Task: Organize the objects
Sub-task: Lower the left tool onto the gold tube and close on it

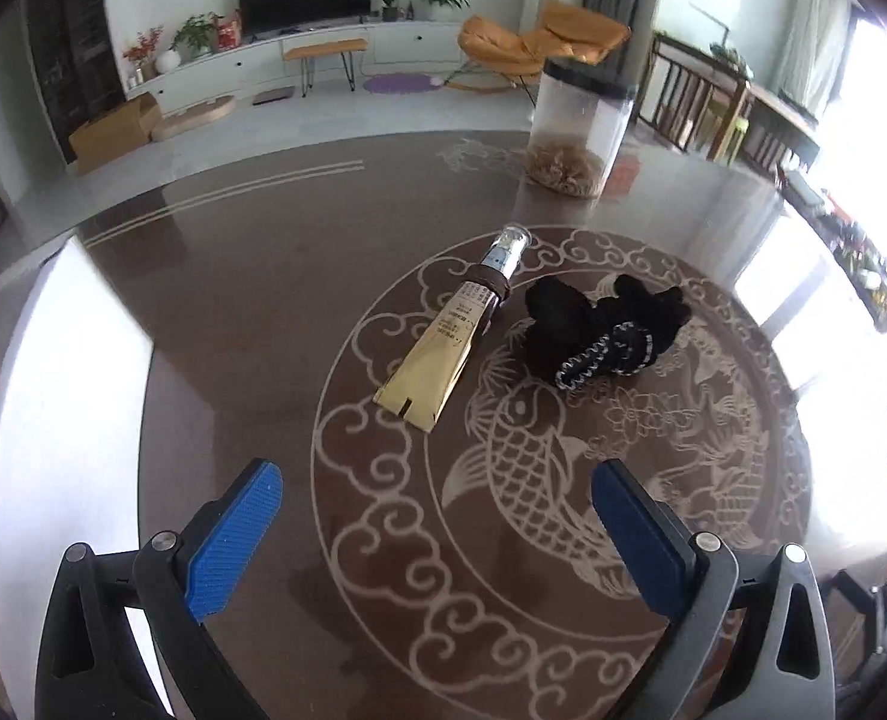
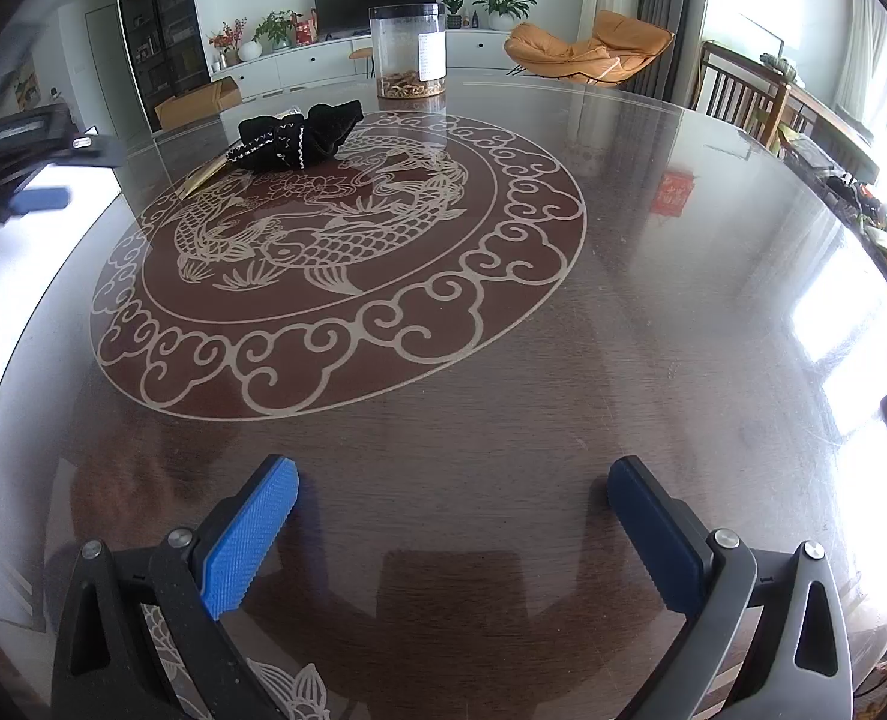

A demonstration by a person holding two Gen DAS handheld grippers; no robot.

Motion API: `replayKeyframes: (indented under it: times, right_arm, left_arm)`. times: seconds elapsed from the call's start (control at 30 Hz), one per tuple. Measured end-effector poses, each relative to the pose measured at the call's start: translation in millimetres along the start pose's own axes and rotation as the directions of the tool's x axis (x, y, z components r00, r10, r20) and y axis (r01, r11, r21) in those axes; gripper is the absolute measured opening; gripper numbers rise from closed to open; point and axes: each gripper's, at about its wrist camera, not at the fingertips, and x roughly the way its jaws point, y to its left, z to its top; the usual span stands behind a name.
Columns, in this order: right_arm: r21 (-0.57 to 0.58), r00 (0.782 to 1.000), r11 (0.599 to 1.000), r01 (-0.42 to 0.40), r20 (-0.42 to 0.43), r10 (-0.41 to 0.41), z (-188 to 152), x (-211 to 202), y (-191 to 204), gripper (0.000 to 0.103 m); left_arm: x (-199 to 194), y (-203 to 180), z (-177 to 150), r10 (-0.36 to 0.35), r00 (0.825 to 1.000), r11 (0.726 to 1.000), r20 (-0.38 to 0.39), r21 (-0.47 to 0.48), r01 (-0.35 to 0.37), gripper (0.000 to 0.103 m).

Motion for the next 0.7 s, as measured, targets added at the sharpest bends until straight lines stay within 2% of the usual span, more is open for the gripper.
replayKeyframes:
  times: [0.13,0.2,0.37,0.5,0.7]
  right_arm:
    - [0.0,1.0,1.0,-0.001,0.001,0.001,0,0,0,0.103]
    - [0.0,1.0,1.0,-0.002,0.001,0.002,0,0,0,0.103]
    - [-0.004,1.0,1.0,0.0,0.0,0.0,0,0,0,0.103]
    - [-0.004,1.0,1.0,0.0,0.0,0.0,0,0,0,0.103]
    - [-0.004,1.0,1.0,0.0,0.0,0.0,0,0,0,0.103]
  left_arm:
    - [40,-7,22,-0.043,0.998,0.995,-0.039,0.087,0.046,0.103]
    - [49,-13,28,-0.063,0.997,0.991,-0.034,0.116,0.067,0.103]
    - [59,-30,48,-0.054,0.998,0.975,-0.035,0.213,0.061,0.103]
    - [80,-35,63,-0.082,0.993,0.973,-0.083,0.21,0.097,0.103]
    - [90,-39,76,-0.071,0.997,0.98,-0.038,0.181,0.077,0.103]
